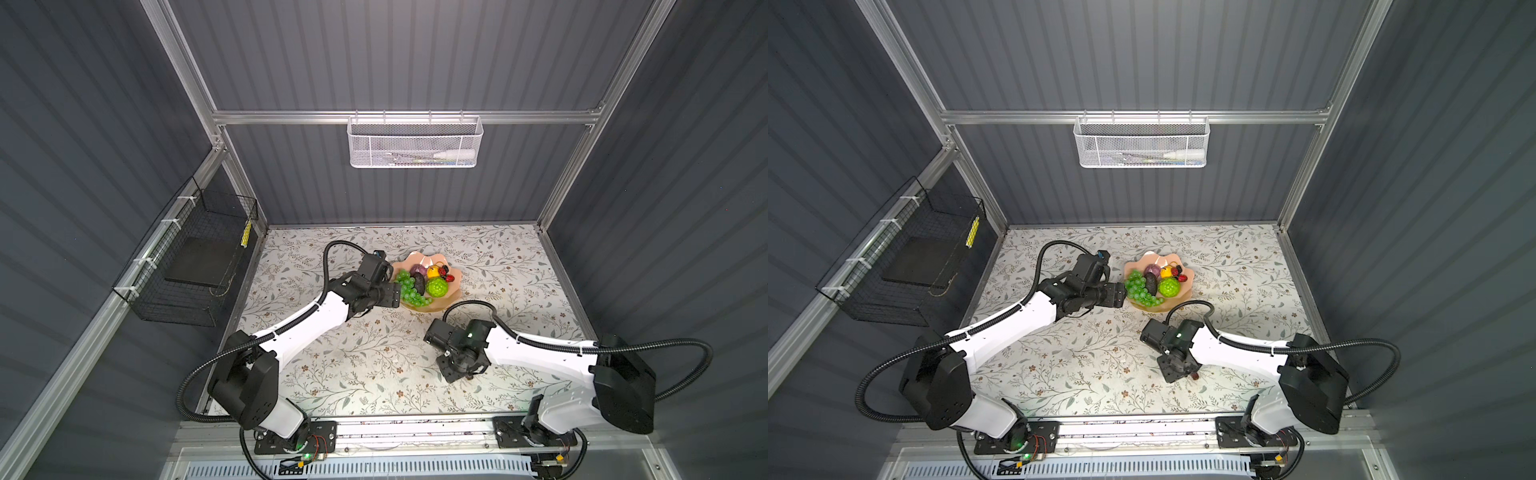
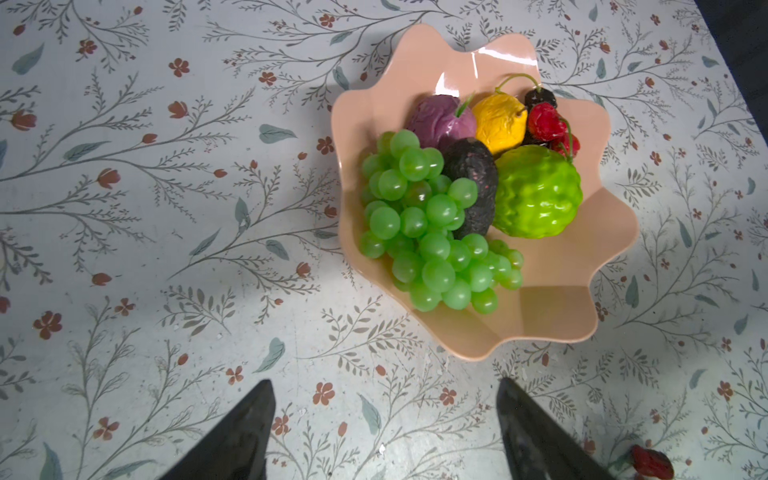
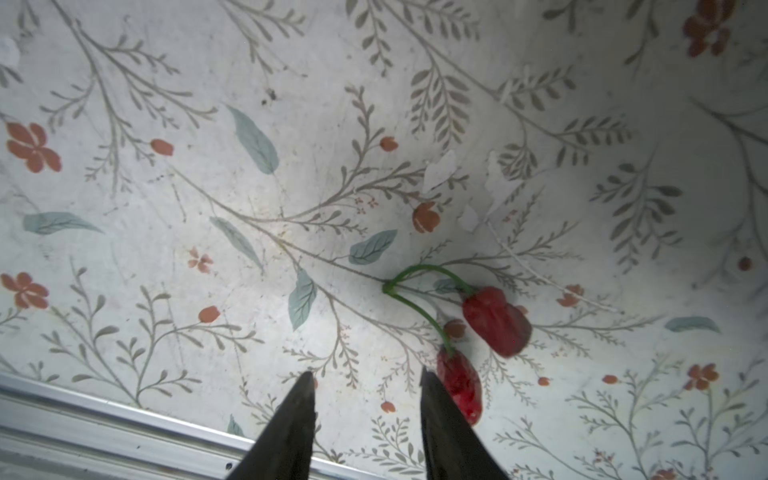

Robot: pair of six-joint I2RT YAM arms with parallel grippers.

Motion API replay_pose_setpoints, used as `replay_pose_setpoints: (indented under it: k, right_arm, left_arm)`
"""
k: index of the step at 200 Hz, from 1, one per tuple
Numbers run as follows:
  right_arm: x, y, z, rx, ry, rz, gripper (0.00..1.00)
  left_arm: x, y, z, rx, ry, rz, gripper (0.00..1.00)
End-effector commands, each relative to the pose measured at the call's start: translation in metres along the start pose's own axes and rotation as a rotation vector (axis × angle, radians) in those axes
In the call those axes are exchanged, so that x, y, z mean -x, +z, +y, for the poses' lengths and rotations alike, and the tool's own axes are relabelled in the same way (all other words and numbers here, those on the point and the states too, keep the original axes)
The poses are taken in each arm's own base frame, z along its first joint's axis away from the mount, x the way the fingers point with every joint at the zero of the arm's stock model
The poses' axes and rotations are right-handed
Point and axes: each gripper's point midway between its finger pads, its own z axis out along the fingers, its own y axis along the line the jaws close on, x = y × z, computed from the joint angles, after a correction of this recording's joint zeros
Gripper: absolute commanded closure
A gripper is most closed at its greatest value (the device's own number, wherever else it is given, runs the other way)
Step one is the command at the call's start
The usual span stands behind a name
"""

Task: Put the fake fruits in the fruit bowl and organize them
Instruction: 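Lower the right gripper onto the second pair of red cherries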

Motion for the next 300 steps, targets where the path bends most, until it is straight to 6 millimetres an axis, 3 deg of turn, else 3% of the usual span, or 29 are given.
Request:
replay_pose_setpoints:
  k: [1, 27, 81, 201, 300]
  right_arm:
    - [0.004, -0.004, -0.008, -0.06, -0.03, -0.012, 0.55]
    - [-0.001, 0.005, -0.011, -0.059, -0.043, 0.023, 0.52]
    - [-0.005, 0.016, -0.003, 0.005, -0.044, 0.069, 0.54]
    - [-0.017, 0.041, -0.015, -0.042, -0.009, 0.143, 0.58]
    - [-0.011, 0.043, -0.011, 0.0, 0.014, 0.125, 0.86]
  left_arm:
    - [0.001, -0.008, 0.005, -0.013, -0.04, -0.019, 0.16]
    - [-0.002, -0.009, 0.011, -0.011, -0.056, -0.014, 0.16]
    - [-0.004, -0.006, 0.013, -0.013, -0.073, -0.005, 0.16]
    - [-0.007, -0.007, 0.017, -0.01, -0.093, 0.006, 0.16]
    - [-0.006, -0.011, 0.021, 0.006, -0.093, -0.001, 0.16]
